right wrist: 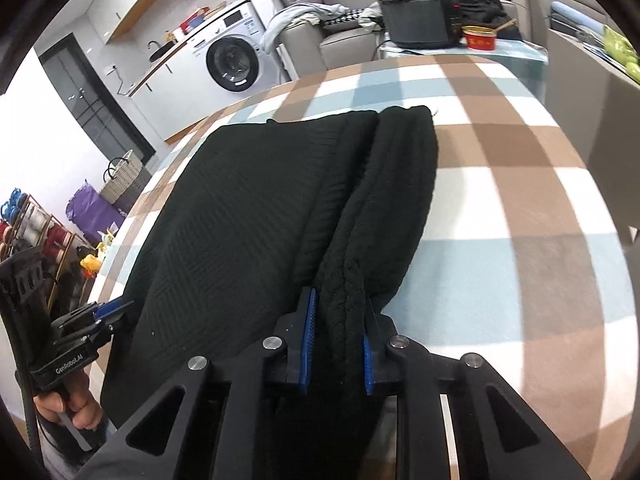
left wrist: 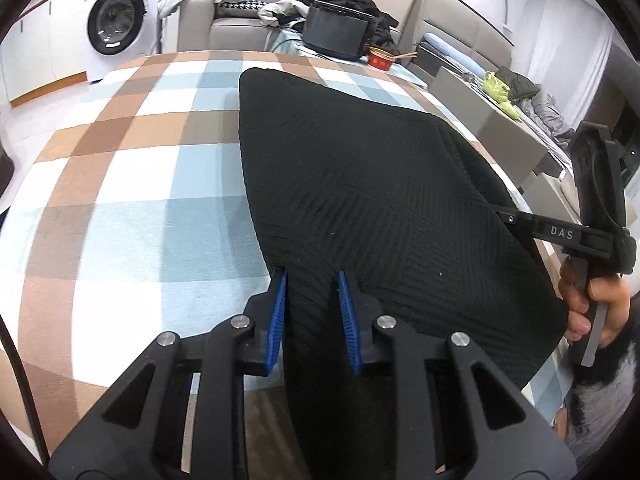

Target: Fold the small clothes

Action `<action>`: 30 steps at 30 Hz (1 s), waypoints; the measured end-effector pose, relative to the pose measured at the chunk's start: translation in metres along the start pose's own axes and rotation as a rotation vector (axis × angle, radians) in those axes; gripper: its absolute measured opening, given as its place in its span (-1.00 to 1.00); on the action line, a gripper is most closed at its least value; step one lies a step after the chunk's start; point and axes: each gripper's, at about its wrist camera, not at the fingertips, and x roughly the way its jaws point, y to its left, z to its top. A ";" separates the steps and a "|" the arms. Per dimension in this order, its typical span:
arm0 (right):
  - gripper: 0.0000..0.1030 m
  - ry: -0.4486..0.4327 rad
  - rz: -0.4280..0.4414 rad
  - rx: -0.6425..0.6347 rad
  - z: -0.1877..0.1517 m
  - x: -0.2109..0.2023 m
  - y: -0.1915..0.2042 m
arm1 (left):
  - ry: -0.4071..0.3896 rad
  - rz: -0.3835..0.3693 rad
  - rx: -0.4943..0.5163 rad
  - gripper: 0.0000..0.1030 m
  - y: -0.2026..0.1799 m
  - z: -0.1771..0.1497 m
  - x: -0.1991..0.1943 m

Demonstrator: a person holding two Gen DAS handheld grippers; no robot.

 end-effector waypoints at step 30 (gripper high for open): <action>-0.41 0.027 0.117 -0.154 -0.025 -0.004 0.070 | -0.011 -0.016 0.110 -0.30 -0.026 -0.037 -0.035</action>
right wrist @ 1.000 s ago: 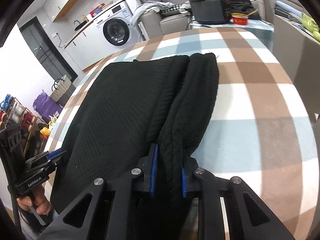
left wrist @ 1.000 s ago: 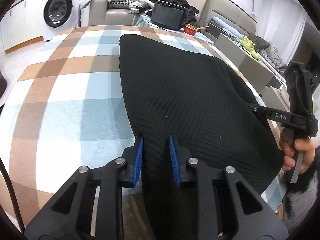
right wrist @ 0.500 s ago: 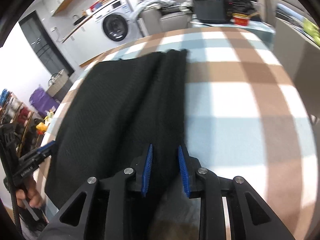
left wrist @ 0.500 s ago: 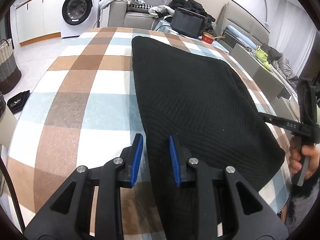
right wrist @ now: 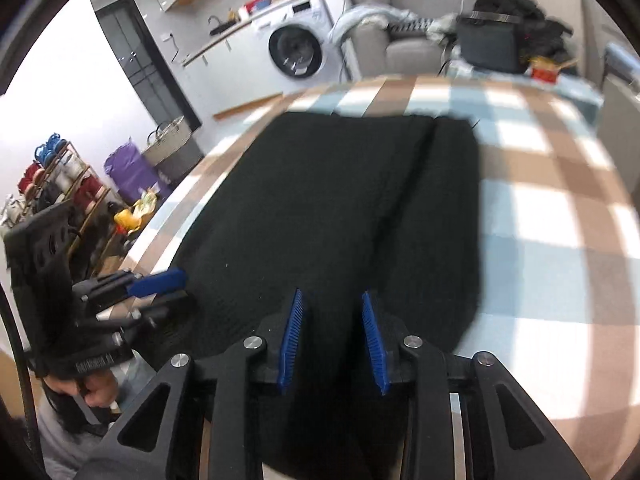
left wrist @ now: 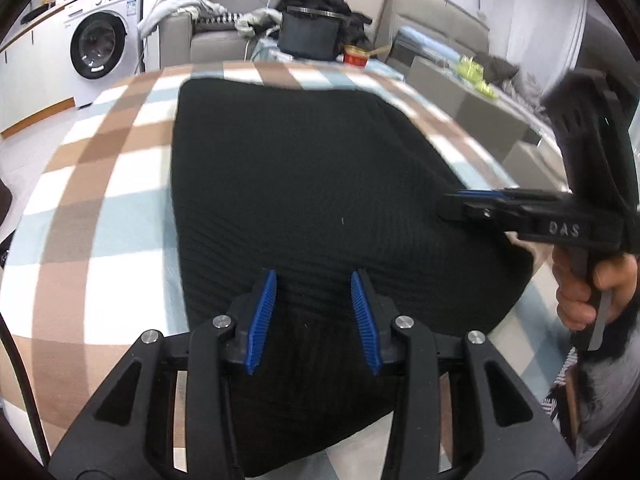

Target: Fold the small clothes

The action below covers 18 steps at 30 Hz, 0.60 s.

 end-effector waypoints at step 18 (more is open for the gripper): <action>-0.64 -0.047 0.010 0.001 -0.021 -0.023 -0.006 | -0.001 -0.029 0.011 -0.11 -0.008 -0.019 -0.015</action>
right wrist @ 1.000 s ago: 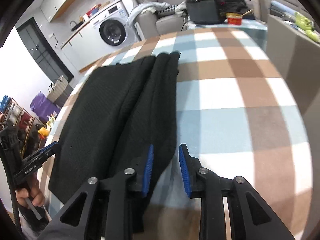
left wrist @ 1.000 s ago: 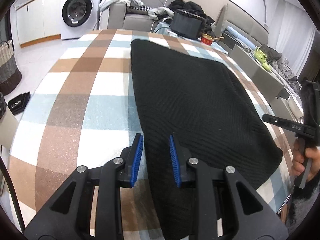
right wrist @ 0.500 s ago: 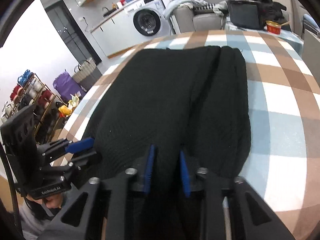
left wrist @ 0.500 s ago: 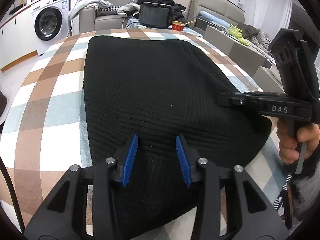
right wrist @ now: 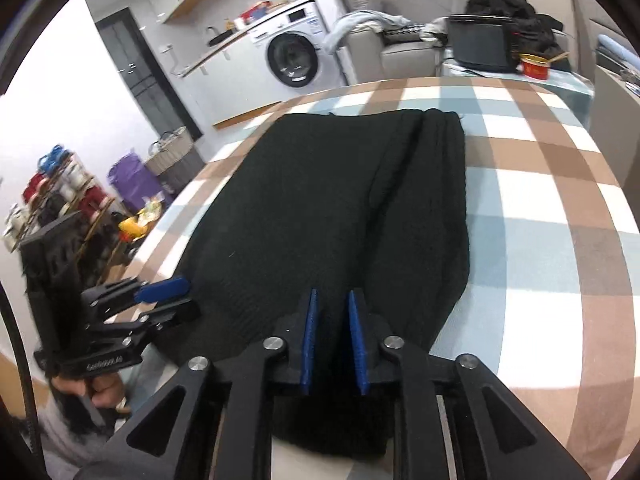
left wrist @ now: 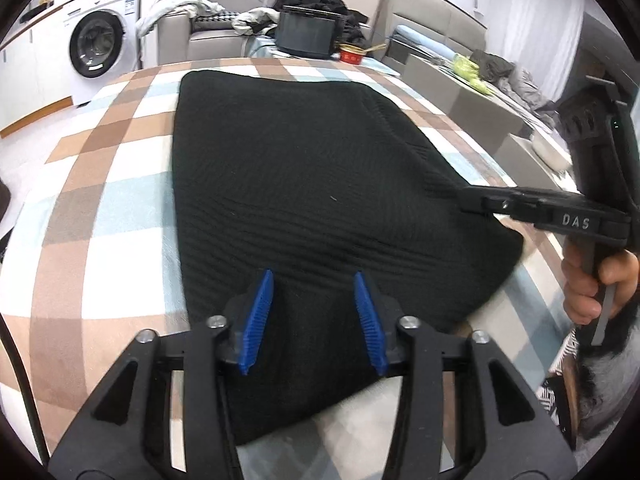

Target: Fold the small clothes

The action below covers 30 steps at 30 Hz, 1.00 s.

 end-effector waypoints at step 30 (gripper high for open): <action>0.01 0.018 -0.096 -0.099 -0.057 -0.014 0.012 | 0.031 0.060 0.183 0.10 -0.014 -0.041 -0.027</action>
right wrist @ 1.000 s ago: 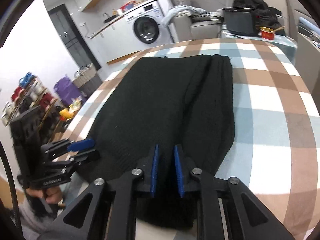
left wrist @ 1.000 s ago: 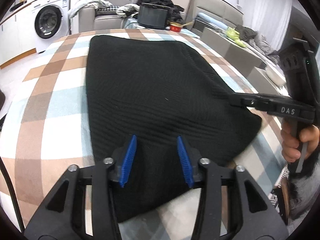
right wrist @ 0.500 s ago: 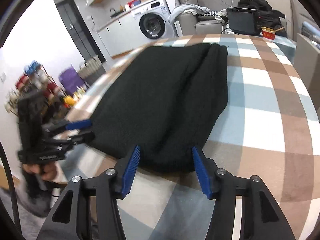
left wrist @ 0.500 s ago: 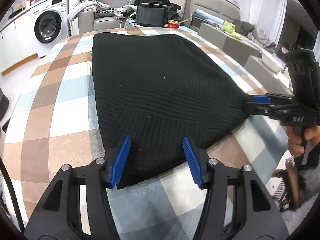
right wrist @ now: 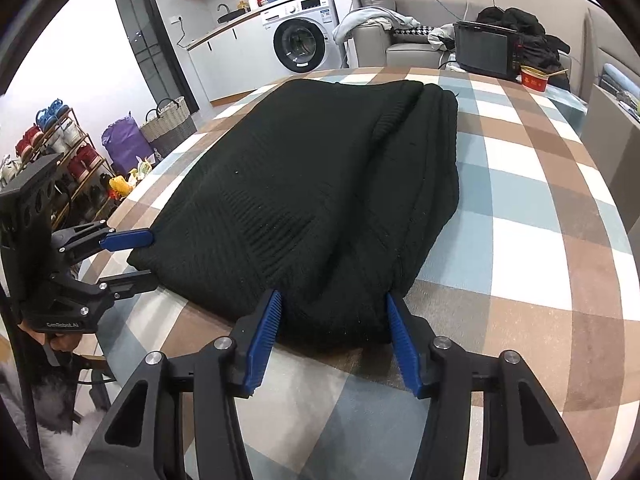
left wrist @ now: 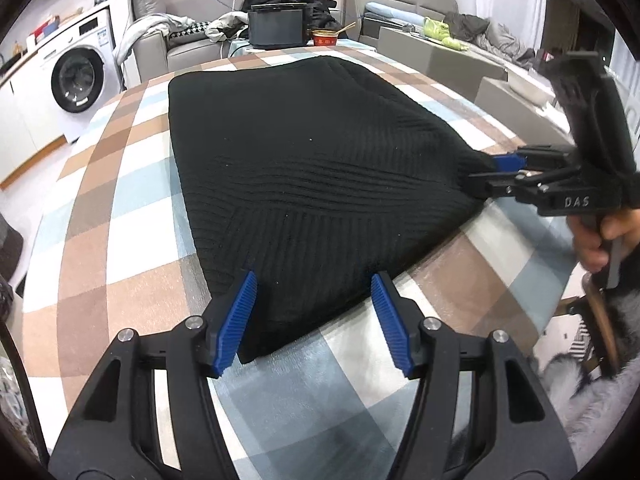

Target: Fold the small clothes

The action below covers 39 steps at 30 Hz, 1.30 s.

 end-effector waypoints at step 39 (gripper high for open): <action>0.77 -0.077 -0.054 0.098 0.048 0.014 -0.023 | -0.147 0.135 -0.180 0.66 0.058 0.054 0.007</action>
